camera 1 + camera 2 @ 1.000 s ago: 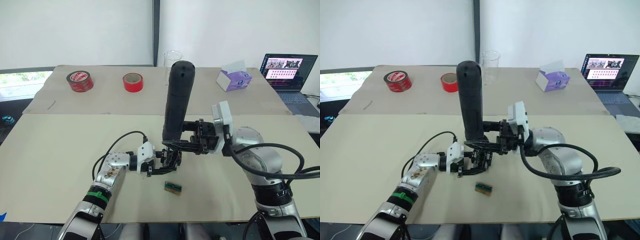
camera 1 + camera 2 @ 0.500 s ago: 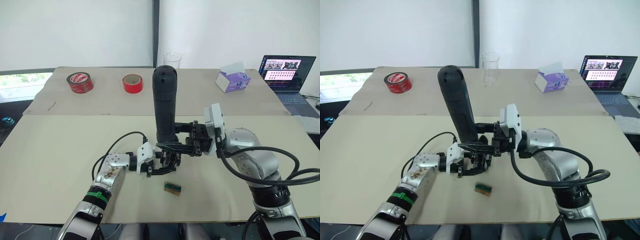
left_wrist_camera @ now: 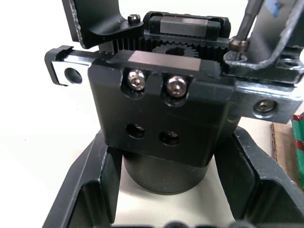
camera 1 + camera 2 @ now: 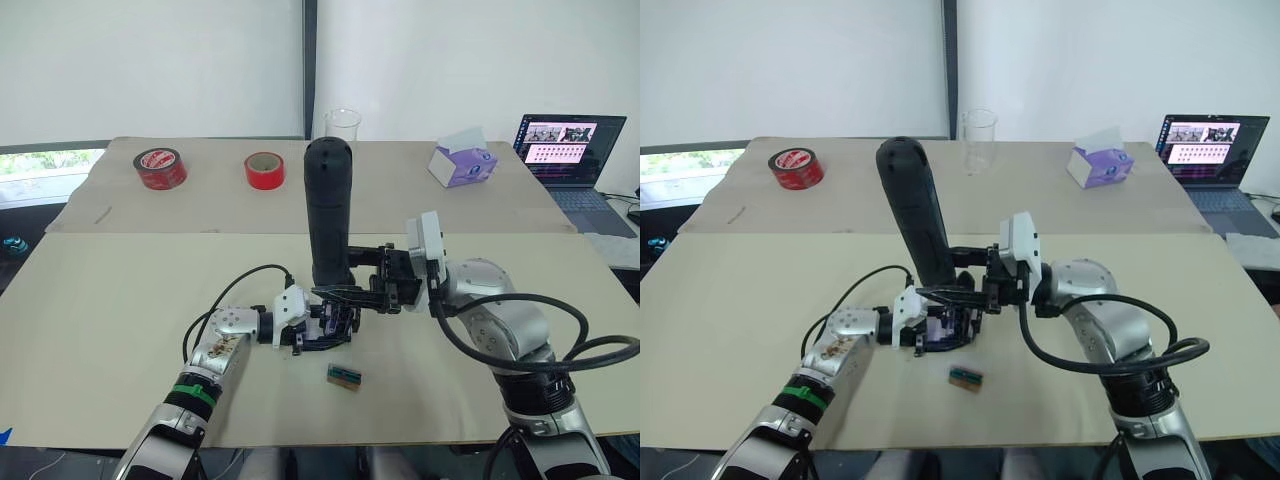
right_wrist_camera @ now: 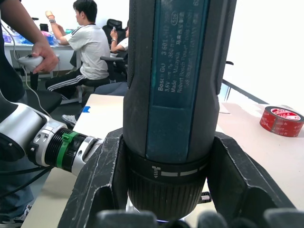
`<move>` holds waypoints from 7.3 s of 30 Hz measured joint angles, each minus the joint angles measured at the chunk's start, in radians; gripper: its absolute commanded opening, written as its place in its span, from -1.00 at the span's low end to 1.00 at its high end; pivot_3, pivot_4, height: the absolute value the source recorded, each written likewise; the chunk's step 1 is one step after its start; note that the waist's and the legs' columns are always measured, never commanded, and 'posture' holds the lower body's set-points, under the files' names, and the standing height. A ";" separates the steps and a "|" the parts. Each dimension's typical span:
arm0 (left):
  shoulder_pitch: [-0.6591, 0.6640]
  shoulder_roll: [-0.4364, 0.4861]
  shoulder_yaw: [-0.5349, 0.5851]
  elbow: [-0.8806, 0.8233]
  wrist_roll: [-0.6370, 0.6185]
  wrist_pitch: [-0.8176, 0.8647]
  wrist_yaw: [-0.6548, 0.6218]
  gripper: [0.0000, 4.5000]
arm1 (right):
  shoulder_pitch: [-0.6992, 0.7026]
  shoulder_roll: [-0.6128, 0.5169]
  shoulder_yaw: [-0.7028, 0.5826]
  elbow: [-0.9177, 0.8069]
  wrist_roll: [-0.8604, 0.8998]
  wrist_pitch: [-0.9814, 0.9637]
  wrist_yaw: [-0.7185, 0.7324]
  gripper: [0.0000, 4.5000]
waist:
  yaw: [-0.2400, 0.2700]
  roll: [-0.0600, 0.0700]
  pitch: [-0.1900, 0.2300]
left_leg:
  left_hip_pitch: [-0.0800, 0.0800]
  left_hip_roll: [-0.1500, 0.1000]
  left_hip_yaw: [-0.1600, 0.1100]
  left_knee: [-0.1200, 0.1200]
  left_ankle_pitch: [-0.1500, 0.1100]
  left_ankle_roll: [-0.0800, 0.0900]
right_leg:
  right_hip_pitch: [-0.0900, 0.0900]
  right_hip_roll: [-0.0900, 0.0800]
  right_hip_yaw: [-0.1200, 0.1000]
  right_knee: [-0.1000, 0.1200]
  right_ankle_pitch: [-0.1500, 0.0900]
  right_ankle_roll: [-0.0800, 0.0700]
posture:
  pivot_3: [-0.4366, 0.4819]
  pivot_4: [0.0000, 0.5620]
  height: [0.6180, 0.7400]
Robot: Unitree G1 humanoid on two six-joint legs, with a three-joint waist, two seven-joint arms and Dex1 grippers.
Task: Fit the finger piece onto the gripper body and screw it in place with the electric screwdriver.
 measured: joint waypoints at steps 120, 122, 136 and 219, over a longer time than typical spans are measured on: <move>0.199 0.143 -0.126 -0.395 0.011 0.121 -0.029 0.99 | 0.426 -0.055 -0.051 -0.201 -0.048 -0.223 0.051 -0.15 | 0.012 0.003 0.014 | -0.004 -0.002 0.004 0.000 0.000 0.003 | -0.004 -0.005 -0.003 -0.001 -0.002 -0.002 | -0.05 -0.47 1.00; 0.202 0.146 -0.127 -0.410 0.012 0.140 -0.022 0.99 | 0.426 -0.055 -0.051 -0.201 -0.048 -0.223 0.051 -0.15 | 0.011 0.003 0.014 | -0.004 -0.002 0.004 0.000 0.000 0.003 | -0.004 -0.005 -0.003 -0.001 -0.002 -0.002 | -0.05 -0.47 1.00; 0.215 0.164 -0.155 -0.520 0.012 0.271 0.009 0.99 | 0.412 -0.044 -0.052 -0.212 -0.022 -0.220 0.024 -0.15 | 0.005 0.003 0.014 | -0.004 -0.002 0.004 0.000 0.000 0.003 | -0.004 -0.005 -0.003 -0.001 -0.002 -0.001 | -0.05 -0.47 1.00; 0.273 0.189 -0.100 -0.470 -0.004 0.130 0.033 0.99 | 0.416 -0.060 -0.021 -0.192 -0.013 -0.218 0.028 -0.15 | 0.008 0.004 0.013 | -0.002 -0.002 0.004 0.000 0.000 0.002 | -0.002 -0.004 -0.003 0.000 -0.001 -0.001 | -0.05 -0.47 1.00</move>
